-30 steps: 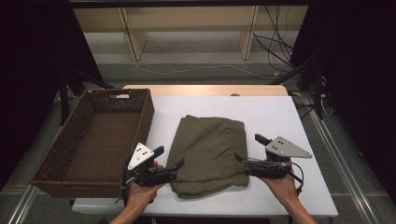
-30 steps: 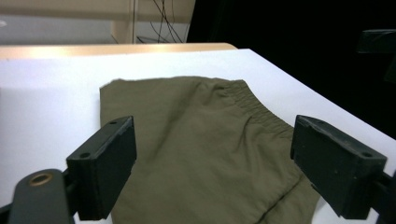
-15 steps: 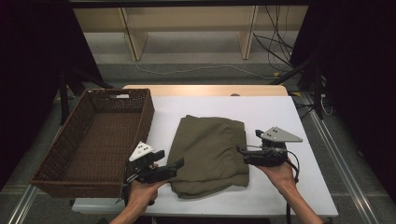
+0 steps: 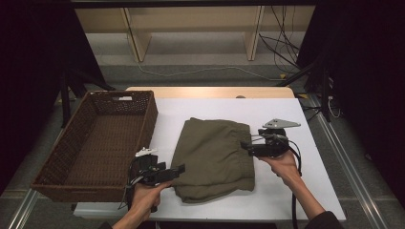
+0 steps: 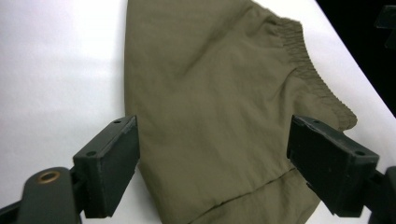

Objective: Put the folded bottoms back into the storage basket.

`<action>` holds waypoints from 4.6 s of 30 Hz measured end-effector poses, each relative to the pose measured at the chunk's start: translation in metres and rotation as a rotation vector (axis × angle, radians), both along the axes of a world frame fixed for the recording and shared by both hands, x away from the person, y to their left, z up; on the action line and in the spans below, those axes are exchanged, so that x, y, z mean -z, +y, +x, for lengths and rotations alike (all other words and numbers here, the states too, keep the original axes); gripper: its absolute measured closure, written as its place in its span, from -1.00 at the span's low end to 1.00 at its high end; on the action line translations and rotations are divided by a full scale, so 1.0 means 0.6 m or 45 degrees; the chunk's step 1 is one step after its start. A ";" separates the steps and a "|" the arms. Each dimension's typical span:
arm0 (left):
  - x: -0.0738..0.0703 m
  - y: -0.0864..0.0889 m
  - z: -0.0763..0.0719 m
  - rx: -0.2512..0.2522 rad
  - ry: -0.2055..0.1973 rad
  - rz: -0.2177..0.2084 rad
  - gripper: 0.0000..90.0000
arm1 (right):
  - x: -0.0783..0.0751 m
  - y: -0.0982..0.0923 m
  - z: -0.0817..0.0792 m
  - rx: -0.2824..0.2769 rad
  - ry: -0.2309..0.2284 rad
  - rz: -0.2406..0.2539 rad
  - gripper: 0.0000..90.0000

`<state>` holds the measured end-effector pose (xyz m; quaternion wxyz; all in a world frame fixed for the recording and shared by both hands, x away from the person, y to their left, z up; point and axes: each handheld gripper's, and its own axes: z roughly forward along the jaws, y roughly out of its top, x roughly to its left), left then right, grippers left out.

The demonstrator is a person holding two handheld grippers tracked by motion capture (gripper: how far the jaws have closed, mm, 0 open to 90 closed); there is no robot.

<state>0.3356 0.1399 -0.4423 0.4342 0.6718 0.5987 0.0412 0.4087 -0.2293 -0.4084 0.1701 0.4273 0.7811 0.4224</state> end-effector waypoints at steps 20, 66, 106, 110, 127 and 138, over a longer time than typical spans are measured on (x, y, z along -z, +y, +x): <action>0.035 0.008 0.013 -0.057 0.257 -0.057 -0.61 | 0.049 0.002 0.108 0.045 0.251 -0.047 -0.67; 0.079 -0.001 0.022 -0.035 0.394 -0.134 0.75 | 0.102 0.012 0.215 0.070 0.551 -0.118 -0.47; 0.028 -0.001 0.013 0.019 0.212 -0.183 0.89 | 0.042 -0.001 0.197 0.036 0.535 0.182 0.82; 0.020 0.000 0.011 0.030 0.193 -0.192 0.89 | 0.026 -0.001 0.196 0.030 0.513 0.200 0.82; -0.023 0.014 0.006 0.056 0.080 -0.242 0.89 | -0.025 0.002 0.188 0.005 0.454 0.276 0.83; -0.055 0.035 0.010 0.072 0.028 -0.299 0.89 | -0.061 0.016 0.187 -0.010 0.415 0.300 0.83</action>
